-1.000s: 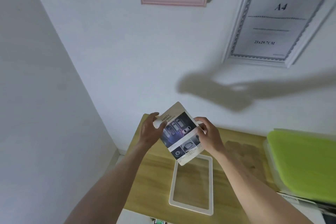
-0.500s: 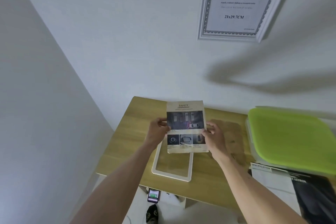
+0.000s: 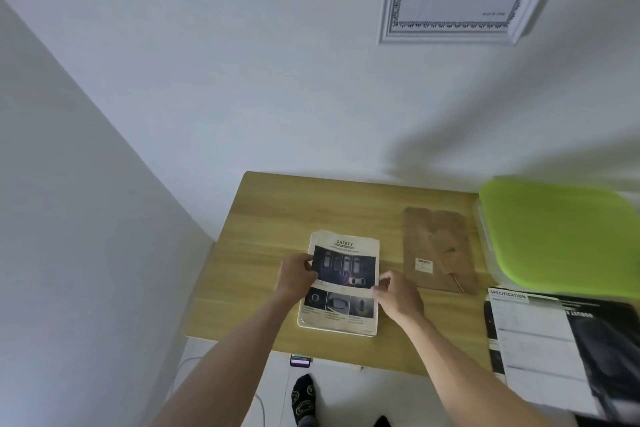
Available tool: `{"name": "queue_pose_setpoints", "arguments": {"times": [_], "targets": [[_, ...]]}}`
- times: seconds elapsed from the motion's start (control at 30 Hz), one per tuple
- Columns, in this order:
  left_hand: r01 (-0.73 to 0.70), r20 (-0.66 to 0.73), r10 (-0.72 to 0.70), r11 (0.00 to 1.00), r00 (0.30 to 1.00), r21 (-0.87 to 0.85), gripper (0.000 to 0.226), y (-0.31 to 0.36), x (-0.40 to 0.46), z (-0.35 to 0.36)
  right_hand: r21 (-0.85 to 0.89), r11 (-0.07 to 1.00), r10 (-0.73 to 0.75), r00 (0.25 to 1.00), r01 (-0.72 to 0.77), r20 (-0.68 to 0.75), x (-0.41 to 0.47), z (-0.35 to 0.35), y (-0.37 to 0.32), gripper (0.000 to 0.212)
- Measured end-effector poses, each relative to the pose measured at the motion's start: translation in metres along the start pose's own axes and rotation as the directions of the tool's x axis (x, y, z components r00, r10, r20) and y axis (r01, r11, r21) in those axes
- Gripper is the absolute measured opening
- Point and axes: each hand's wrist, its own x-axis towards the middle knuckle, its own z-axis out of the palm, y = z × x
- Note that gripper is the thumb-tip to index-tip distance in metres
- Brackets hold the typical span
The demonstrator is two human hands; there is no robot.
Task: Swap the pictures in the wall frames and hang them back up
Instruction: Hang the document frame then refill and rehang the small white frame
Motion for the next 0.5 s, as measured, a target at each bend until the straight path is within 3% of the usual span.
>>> {"name": "queue_pose_setpoints", "arguments": {"times": [0.17,0.27,0.37,0.5], "targets": [[-0.069,0.041,0.062,0.979,0.997,0.194,0.026,-0.012,0.005,0.009,-0.129,0.991,0.025,1.000,-0.027,-0.016,0.000,0.011,-0.003,0.040],[-0.127,0.068,0.111,0.948,0.991,0.292,0.032,-0.017,0.007,0.008,-0.160,0.987,-0.017,0.999,0.010,-0.040,-0.001,0.013,-0.009,0.052],[-0.180,0.122,0.149,0.935,0.981,0.305,0.045,-0.027,0.012,0.008,-0.178,0.982,-0.061,0.998,0.055,-0.025,-0.002,0.015,-0.012,0.063],[-0.213,0.165,0.172,0.937,0.971,0.278,0.040,-0.037,0.016,0.009,-0.233,0.970,-0.069,0.998,0.066,-0.005,-0.002,0.017,-0.014,0.061]]}}
